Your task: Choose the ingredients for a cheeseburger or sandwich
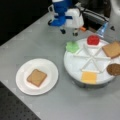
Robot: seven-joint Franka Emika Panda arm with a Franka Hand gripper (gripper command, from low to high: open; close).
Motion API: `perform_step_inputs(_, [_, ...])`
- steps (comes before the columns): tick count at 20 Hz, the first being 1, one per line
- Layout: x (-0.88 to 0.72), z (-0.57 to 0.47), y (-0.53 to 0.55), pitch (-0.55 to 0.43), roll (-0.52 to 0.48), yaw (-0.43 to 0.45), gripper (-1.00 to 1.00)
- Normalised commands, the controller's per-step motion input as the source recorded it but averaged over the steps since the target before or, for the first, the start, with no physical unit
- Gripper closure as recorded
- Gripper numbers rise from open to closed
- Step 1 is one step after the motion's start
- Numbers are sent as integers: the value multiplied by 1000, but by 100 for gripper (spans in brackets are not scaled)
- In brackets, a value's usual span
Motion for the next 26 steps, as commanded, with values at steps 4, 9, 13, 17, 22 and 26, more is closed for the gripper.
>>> perform_step_inputs(4, [226,48,-375,28,490,159,-100])
perform_step_inputs(9, [196,-42,-301,11,495,133,-100])
perform_step_inputs(13, [224,-48,-288,6,585,80,-100])
perform_step_inputs(17, [306,-78,-349,-35,507,98,-100])
perform_step_inputs(22, [318,-76,-388,-66,535,160,-100])
perform_step_inputs(26, [283,-135,-410,-132,641,214,-100])
